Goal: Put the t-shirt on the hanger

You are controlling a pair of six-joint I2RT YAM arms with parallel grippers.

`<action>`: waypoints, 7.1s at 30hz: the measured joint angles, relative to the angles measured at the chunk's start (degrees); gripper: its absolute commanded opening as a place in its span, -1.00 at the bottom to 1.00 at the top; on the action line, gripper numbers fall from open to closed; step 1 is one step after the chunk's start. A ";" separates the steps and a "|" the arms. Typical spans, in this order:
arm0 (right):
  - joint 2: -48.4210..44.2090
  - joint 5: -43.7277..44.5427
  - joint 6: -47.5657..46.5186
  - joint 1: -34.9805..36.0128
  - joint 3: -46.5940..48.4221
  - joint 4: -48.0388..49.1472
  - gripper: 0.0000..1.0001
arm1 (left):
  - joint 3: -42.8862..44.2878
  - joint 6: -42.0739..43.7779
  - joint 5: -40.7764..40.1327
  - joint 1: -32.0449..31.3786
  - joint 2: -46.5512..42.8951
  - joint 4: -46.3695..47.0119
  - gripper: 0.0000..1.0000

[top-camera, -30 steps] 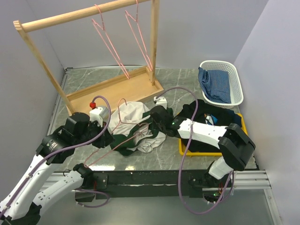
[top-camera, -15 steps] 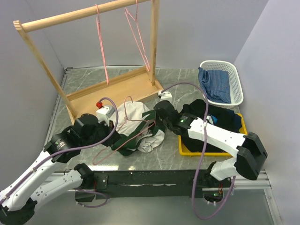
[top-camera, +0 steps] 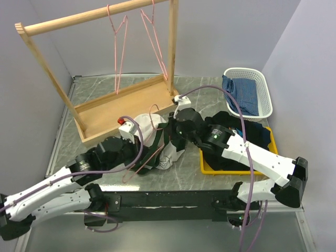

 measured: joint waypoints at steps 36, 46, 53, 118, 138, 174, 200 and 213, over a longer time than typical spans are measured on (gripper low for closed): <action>-9.94 -0.76 9.18 7.08 -33.09 27.30 -0.20 | -21.99 4.26 -36.17 -17.05 2.64 52.26 -0.98; 0.74 2.47 3.91 9.99 -36.81 50.16 0.01 | -21.70 4.00 -36.74 -17.05 2.99 52.15 -0.98; 7.04 4.52 0.52 10.56 -36.74 57.22 -0.10 | -20.81 3.87 -37.00 -17.05 2.99 51.43 -0.98; -15.76 6.88 -6.19 22.25 -18.01 20.50 -1.00 | 2.67 11.82 -24.87 -14.95 6.58 26.75 -0.98; -12.98 -0.87 -7.67 18.10 4.22 11.30 -0.52 | 42.01 11.65 -16.46 -14.88 15.58 -10.73 -0.98; -11.43 -12.11 -1.46 -5.35 -25.03 37.77 0.04 | 42.86 8.92 -11.69 -7.06 18.34 -23.91 -0.98; -16.52 -10.91 0.92 -3.67 -10.19 25.31 0.32 | 48.39 10.71 -11.26 -6.58 20.22 -27.54 -0.98; -8.98 1.84 5.09 -0.39 -3.58 15.58 -1.00 | 49.70 11.78 -11.26 -6.40 21.68 -27.61 -0.98</action>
